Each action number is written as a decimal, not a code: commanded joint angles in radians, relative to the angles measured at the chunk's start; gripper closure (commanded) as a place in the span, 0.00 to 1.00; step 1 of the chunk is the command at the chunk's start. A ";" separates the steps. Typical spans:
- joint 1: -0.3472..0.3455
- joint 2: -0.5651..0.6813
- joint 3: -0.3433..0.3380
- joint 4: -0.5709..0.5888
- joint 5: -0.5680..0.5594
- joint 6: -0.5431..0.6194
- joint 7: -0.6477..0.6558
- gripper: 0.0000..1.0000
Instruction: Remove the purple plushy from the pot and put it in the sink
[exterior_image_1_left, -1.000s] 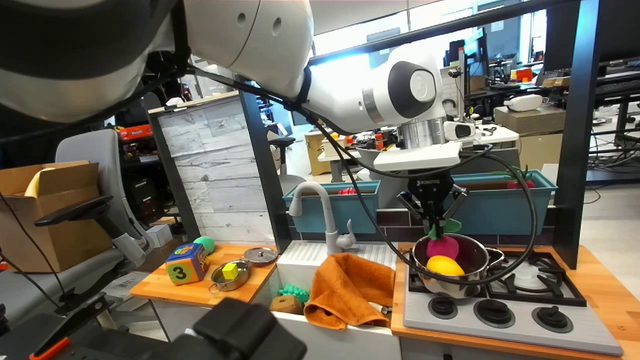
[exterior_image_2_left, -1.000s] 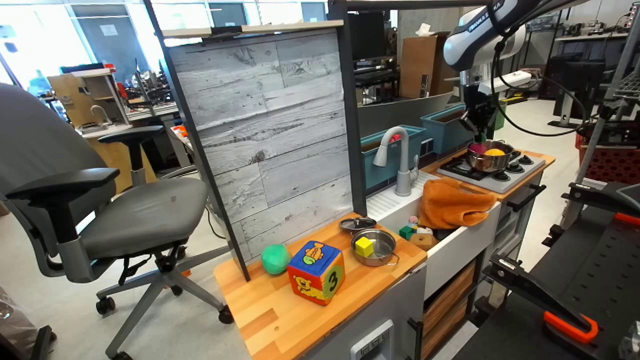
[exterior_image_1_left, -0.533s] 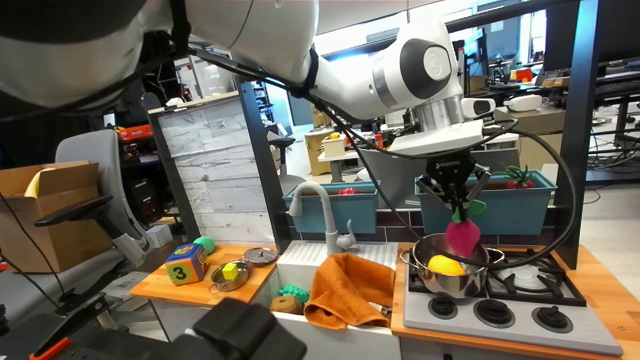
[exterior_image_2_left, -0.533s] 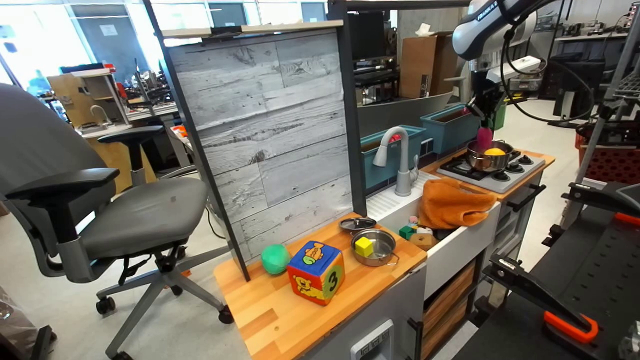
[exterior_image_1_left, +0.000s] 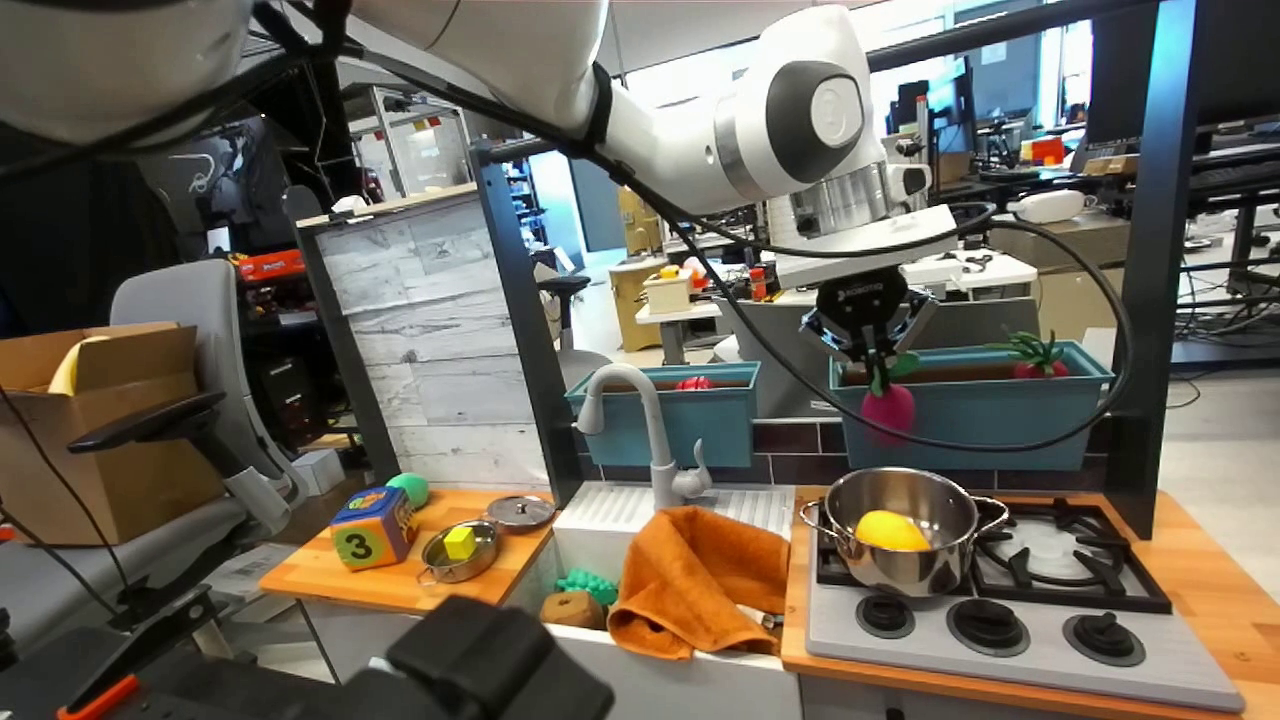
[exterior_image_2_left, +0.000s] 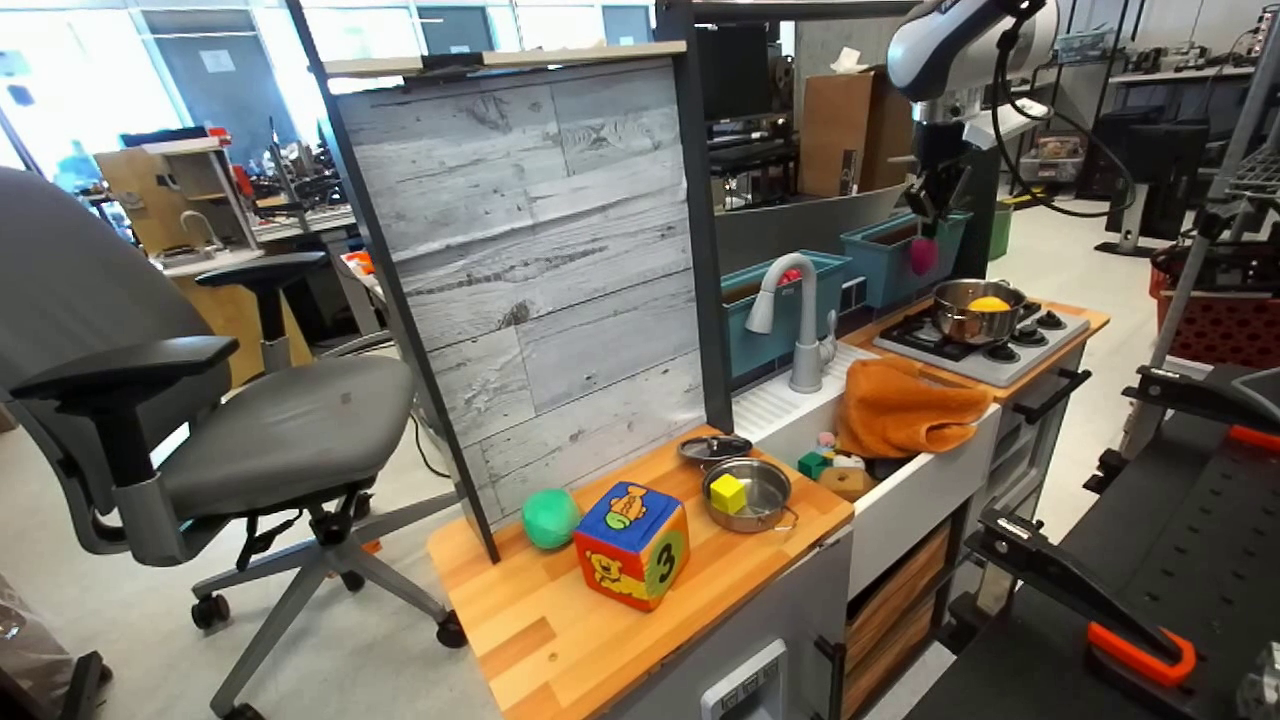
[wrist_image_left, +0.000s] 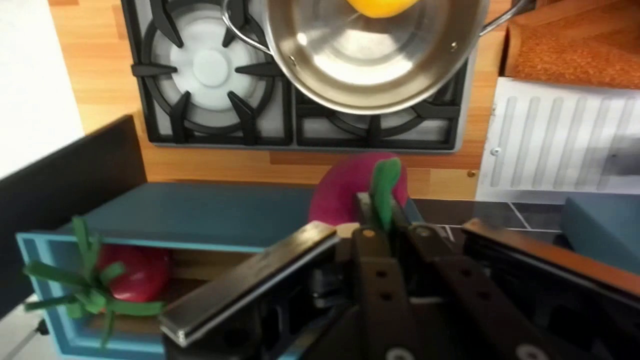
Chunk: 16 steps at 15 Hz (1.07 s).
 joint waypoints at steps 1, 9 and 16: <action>0.037 -0.145 0.038 -0.214 -0.007 0.047 -0.111 0.98; 0.132 -0.388 0.022 -0.576 -0.082 -0.044 -0.307 0.98; 0.150 -0.576 0.051 -0.925 -0.185 0.224 -0.299 0.98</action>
